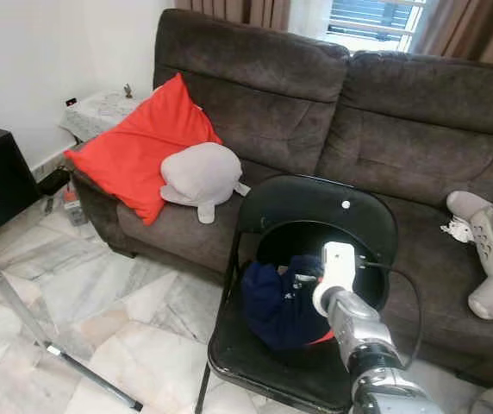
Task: Hang hanger
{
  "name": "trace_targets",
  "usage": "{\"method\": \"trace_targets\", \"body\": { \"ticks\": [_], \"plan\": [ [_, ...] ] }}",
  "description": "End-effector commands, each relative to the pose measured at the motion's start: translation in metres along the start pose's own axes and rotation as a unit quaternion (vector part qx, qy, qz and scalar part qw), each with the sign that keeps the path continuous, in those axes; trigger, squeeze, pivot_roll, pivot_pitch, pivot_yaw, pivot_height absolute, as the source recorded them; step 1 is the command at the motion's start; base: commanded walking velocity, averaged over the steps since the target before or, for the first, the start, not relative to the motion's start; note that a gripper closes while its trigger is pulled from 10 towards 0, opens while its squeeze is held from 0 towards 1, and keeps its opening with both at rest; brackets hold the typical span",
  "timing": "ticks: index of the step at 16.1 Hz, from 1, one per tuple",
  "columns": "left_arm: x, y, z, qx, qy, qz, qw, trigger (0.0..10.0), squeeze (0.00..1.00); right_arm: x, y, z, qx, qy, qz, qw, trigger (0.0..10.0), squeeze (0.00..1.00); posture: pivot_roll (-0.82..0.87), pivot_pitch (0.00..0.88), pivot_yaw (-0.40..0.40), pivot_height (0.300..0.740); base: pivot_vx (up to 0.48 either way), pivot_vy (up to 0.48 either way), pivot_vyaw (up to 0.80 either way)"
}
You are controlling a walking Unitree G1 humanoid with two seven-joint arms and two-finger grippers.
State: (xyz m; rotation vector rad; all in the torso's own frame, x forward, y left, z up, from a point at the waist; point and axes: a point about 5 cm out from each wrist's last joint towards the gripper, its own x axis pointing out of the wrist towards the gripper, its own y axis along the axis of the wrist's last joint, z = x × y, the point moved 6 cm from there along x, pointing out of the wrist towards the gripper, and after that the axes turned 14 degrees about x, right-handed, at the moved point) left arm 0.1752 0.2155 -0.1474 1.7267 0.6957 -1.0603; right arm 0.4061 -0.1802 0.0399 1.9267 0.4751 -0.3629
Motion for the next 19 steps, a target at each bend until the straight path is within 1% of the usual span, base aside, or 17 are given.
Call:
{"method": "trace_targets", "body": {
  "ticks": [1,4,5,6,7,8,9,11,13,14,16,17,18,19],
  "plan": [
    [-0.001,-0.008,0.004,0.005,-0.007,-0.013,1.000,10.0,0.00,0.000,0.012,-0.001,-0.022,0.003,0.019,1.000,0.0,0.00,-0.03,0.003,-0.036,0.740,0.000,0.000,0.00],
    [-0.001,-0.009,0.004,0.005,-0.006,-0.014,1.000,10.0,0.00,0.000,0.018,0.002,-0.025,-0.008,0.031,0.999,0.0,0.00,-0.02,0.004,-0.034,0.740,0.000,0.000,0.00],
    [-0.001,-0.009,0.003,0.007,-0.006,-0.015,1.000,10.0,0.00,-0.002,0.020,0.013,-0.017,-0.033,0.037,0.999,0.0,0.00,-0.01,0.001,-0.031,0.740,0.000,0.000,0.00],
    [-0.001,-0.009,0.003,0.007,-0.006,-0.015,1.000,10.0,0.00,-0.003,0.022,0.017,-0.012,-0.040,0.043,0.998,0.0,0.00,-0.01,0.001,-0.031,0.740,0.000,0.000,0.00],
    [-0.001,-0.009,0.003,0.008,-0.006,-0.015,1.000,10.0,0.00,-0.005,0.030,0.024,-0.001,-0.056,0.058,0.997,0.0,0.00,-0.01,0.000,-0.029,0.740,0.000,0.000,0.00],
    [-0.001,-0.009,0.003,0.009,-0.006,-0.015,1.000,10.0,0.00,-0.006,0.035,0.025,-0.001,-0.059,0.065,0.996,0.0,0.00,0.00,0.000,-0.030,0.740,0.000,0.000,0.00],
    [-0.001,-0.009,0.003,0.009,-0.005,-0.016,1.000,10.0,0.00,-0.005,0.037,0.023,-0.004,-0.054,0.067,0.996,0.0,0.00,0.00,0.000,-0.030,0.740,0.000,0.000,0.00],
    [-0.001,-0.010,0.002,0.009,-0.004,-0.016,1.000,10.0,0.00,-0.003,0.045,0.011,-0.031,-0.025,0.075,0.996,0.0,0.00,0.01,0.000,-0.029,0.740,0.000,0.000,0.00],
    [-0.001,-0.010,0.002,0.010,-0.003,-0.016,1.000,10.0,0.00,-0.002,0.047,-0.001,-0.048,0.005,0.077,0.996,0.0,0.00,0.02,0.000,-0.028,0.740,0.000,0.000,0.00],
    [-0.001,-0.010,0.002,0.010,-0.003,-0.016,1.000,10.0,0.00,-0.001,0.046,-0.005,-0.059,0.011,0.075,0.995,0.0,0.00,0.03,0.000,-0.029,0.740,0.000,0.000,0.00],
    [-0.001,-0.011,0.002,0.010,-0.002,-0.017,1.000,10.0,0.00,0.001,0.039,-0.013,-0.094,0.028,0.060,0.993,0.0,0.00,0.03,0.000,-0.028,0.740,0.000,0.000,0.00],
    [-0.001,-0.011,0.002,0.010,-0.002,-0.017,1.000,10.0,0.00,0.001,0.034,-0.011,-0.111,0.024,0.049,0.992,4.5,0.00,0.04,0.000,-0.029,0.740,0.000,0.000,0.00],
    [-0.001,-0.011,0.002,0.010,-0.003,-0.017,1.000,10.0,0.00,0.002,0.025,-0.009,-0.131,0.019,0.032,0.991,10.0,0.00,0.04,0.000,-0.030,0.740,0.000,0.000,0.00],
    [-0.001,-0.011,0.002,0.010,-0.003,-0.017,1.000,10.0,0.00,0.002,0.021,-0.009,-0.141,0.020,0.026,0.989,10.0,0.00,0.05,0.000,-0.030,0.740,0.000,0.000,0.00]
  ]
}}
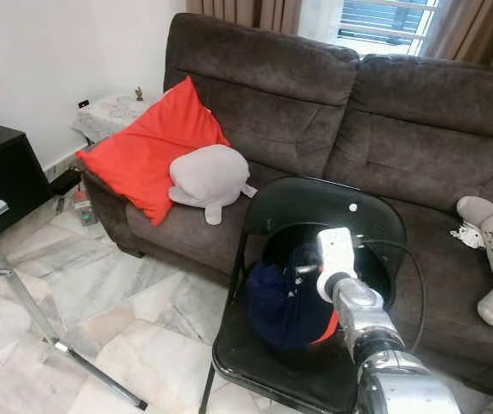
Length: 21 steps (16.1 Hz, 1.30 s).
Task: Hang hanger
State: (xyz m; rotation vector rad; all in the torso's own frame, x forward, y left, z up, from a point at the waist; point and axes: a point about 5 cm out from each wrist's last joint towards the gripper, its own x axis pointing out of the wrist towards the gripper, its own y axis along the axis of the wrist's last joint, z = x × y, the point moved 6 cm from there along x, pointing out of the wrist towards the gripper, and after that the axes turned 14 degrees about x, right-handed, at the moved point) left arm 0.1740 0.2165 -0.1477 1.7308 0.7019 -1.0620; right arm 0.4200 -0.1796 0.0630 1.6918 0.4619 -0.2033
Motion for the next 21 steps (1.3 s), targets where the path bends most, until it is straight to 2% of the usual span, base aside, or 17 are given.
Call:
{"method": "trace_targets", "body": {
  "ticks": [1,2,3,5,6,7,10,11,12,14,18,19,21],
  "plan": [
    [-0.001,-0.009,0.003,0.009,-0.005,-0.015,1.000,10.0,0.00,-0.001,-0.006,0.000,-0.015,0.001,-0.011,1.000,10.0,0.00,0.05,0.000,-0.030,0.740,0.000,0.000,0.00],
    [-0.001,-0.010,0.003,0.009,-0.005,-0.015,1.000,10.0,0.00,-0.001,-0.010,0.000,-0.016,0.001,-0.018,1.000,10.0,0.99,0.05,0.000,-0.030,0.740,0.000,0.000,0.00],
    [-0.001,-0.010,0.003,0.009,-0.005,-0.015,1.000,10.0,0.00,-0.001,-0.012,0.000,-0.023,0.002,-0.021,1.000,10.0,1.00,0.05,0.000,-0.029,0.740,0.000,0.000,0.00],
    [-0.001,-0.010,0.003,0.009,-0.005,-0.016,1.000,10.0,0.00,-0.001,-0.016,-0.002,-0.062,0.003,-0.030,0.998,10.0,1.00,0.05,0.000,-0.028,0.740,0.000,0.000,0.00],
    [-0.001,-0.010,0.002,0.009,-0.005,-0.016,1.000,10.0,0.00,0.000,-0.015,-0.002,-0.075,0.003,-0.029,0.997,10.0,0.58,0.05,0.000,-0.027,0.740,0.000,0.000,0.00],
    [-0.001,-0.010,0.002,0.009,-0.005,-0.016,1.000,10.0,0.00,0.000,-0.013,-0.002,-0.078,-0.001,-0.025,0.997,10.0,0.00,0.05,0.000,-0.026,0.740,0.000,0.000,0.00],
    [-0.001,-0.009,0.002,0.010,-0.006,-0.016,1.000,10.0,0.00,0.000,-0.001,0.002,-0.085,-0.013,-0.001,0.996,10.0,0.00,0.04,0.000,-0.025,0.740,0.000,0.000,0.00],
    [-0.001,-0.009,0.002,0.011,-0.007,-0.016,1.000,10.0,0.00,-0.001,0.018,0.004,-0.071,-0.017,0.043,0.996,10.0,0.00,0.03,0.000,-0.024,0.740,0.000,0.000,0.00],
    [-0.001,-0.009,0.002,0.011,-0.007,-0.016,1.000,10.0,0.00,-0.001,0.021,0.004,-0.069,-0.017,0.050,0.996,10.0,0.00,0.03,0.000,-0.024,0.740,0.000,0.000,0.00],
    [-0.001,-0.009,0.003,0.014,-0.011,-0.016,1.000,10.0,0.00,-0.005,0.039,-0.002,-0.064,-0.001,0.113,0.992,10.0,0.00,0.00,0.000,-0.019,0.740,0.000,0.000,0.00],
    [-0.001,-0.009,0.005,0.015,-0.013,-0.016,1.000,10.0,0.00,-0.010,0.039,-0.002,-0.048,0.002,0.139,0.989,10.0,0.00,0.00,0.000,-0.029,0.740,0.000,0.000,0.00],
    [-0.001,-0.009,0.004,0.011,-0.008,-0.014,1.000,10.0,0.00,-0.018,0.043,0.006,-0.074,-0.025,0.173,0.982,10.0,0.00,0.00,0.000,-0.034,0.740,0.000,0.000,0.00],
    [-0.001,-0.010,0.003,0.008,-0.005,-0.015,1.000,10.0,0.00,-0.030,0.037,0.008,-0.131,-0.048,0.200,0.970,10.0,0.00,-0.02,0.000,-0.030,0.740,0.000,0.000,0.00]
  ]
}}
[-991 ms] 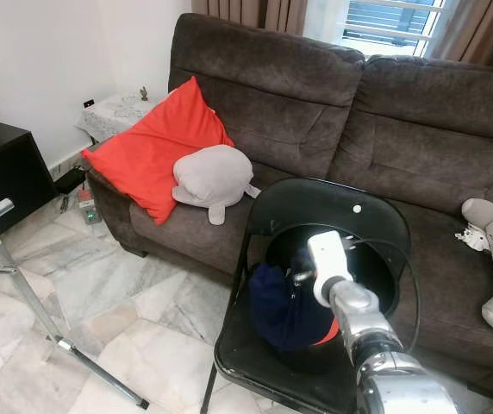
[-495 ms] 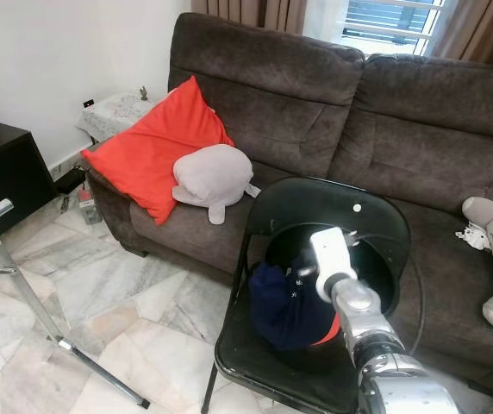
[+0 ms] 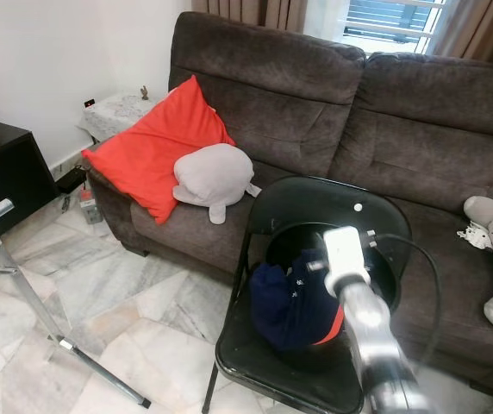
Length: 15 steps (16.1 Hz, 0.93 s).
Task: Hang hanger
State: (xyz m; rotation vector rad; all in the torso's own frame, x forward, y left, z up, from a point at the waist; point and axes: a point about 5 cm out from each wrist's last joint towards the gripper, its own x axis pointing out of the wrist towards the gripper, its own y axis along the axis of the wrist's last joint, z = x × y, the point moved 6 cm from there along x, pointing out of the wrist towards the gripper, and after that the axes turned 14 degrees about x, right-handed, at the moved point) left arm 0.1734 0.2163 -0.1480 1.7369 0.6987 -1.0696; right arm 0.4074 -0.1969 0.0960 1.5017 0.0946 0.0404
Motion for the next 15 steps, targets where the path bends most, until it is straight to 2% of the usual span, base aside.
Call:
{"method": "trace_targets", "body": {
  "ticks": [1,3,6,8,11,13,15],
  "plan": [
    [-0.001,-0.010,0.003,0.004,-0.005,-0.015,1.000,10.0,0.00,-0.001,0.010,0.001,-0.017,-0.003,0.023,1.000,10.0,0.00,-0.02,0.000,-0.030,0.740,0.000,0.000,0.00],
    [-0.001,-0.010,0.003,0.005,-0.007,-0.014,1.000,10.0,0.00,-0.016,-0.004,-0.004,0.046,-0.010,0.022,0.999,10.0,0.00,-0.03,0.000,-0.032,0.740,0.000,0.000,0.00],
    [-0.001,-0.009,0.003,0.007,-0.008,-0.013,1.000,10.0,0.00,-0.032,-0.020,-0.001,0.098,-0.056,0.012,0.994,10.0,0.00,-0.03,0.000,-0.030,0.740,0.000,0.000,0.00],
    [-0.001,-0.009,0.003,0.010,-0.008,-0.013,1.000,10.0,0.00,-0.038,-0.021,0.018,0.170,-0.137,0.023,0.976,10.0,0.00,-0.04,0.000,-0.028,0.740,0.000,0.000,0.00],
    [-0.001,-0.009,0.003,0.014,-0.009,-0.013,1.000,10.0,0.00,-0.046,-0.029,0.032,0.240,-0.203,0.016,0.949,10.0,0.00,-0.03,0.000,-0.029,0.740,0.259,0.000,-0.15],
    [-0.001,-0.009,0.003,0.016,-0.009,-0.013,1.000,10.0,0.00,-0.047,-0.027,0.030,0.242,-0.203,0.018,0.949,10.0,0.00,-0.04,0.000,-0.029,0.740,0.270,0.000,-0.70],
    [-0.001,-0.009,0.003,0.017,-0.010,-0.013,1.000,10.0,0.00,-0.049,-0.023,0.029,0.237,-0.201,0.027,0.950,10.0,0.00,-0.04,0.000,-0.031,0.740,0.277,0.000,0.00]
  ]
}}
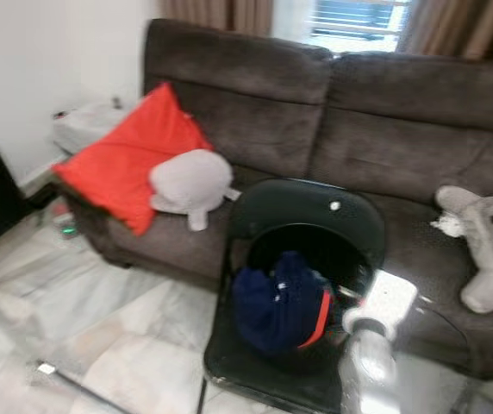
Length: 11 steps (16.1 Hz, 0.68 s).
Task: Hang hanger
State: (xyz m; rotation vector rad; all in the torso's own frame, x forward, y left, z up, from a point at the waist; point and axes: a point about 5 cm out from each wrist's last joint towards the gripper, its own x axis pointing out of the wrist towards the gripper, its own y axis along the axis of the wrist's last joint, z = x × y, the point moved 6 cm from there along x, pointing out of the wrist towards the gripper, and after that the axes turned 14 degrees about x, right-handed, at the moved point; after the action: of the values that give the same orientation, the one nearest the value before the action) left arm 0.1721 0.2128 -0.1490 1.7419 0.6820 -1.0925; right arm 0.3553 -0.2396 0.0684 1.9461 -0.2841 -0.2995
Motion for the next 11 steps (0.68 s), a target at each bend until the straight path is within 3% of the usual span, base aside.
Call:
{"method": "trace_targets", "body": {
  "ticks": [1,4,11],
  "plan": [
    [-0.002,-0.009,0.000,0.008,-0.002,-0.012,1.000,10.0,0.00,0.001,0.006,-0.011,0.006,0.012,0.008,1.000,10.0,0.00,-0.04,0.000,-0.032,0.740,0.277,0.000,0.00],
    [-0.001,-0.008,0.000,0.007,-0.002,-0.011,1.000,10.0,0.00,-0.001,0.014,-0.009,-0.016,0.008,0.021,1.000,10.0,0.00,-0.04,0.000,-0.039,0.740,0.175,0.000,0.00],
    [-0.001,-0.007,0.000,0.007,-0.001,-0.012,1.000,10.0,0.00,-0.006,0.019,-0.003,-0.005,-0.002,0.023,1.000,10.0,0.00,-0.05,0.000,-0.044,0.740,0.000,0.000,0.00]
  ]
}}
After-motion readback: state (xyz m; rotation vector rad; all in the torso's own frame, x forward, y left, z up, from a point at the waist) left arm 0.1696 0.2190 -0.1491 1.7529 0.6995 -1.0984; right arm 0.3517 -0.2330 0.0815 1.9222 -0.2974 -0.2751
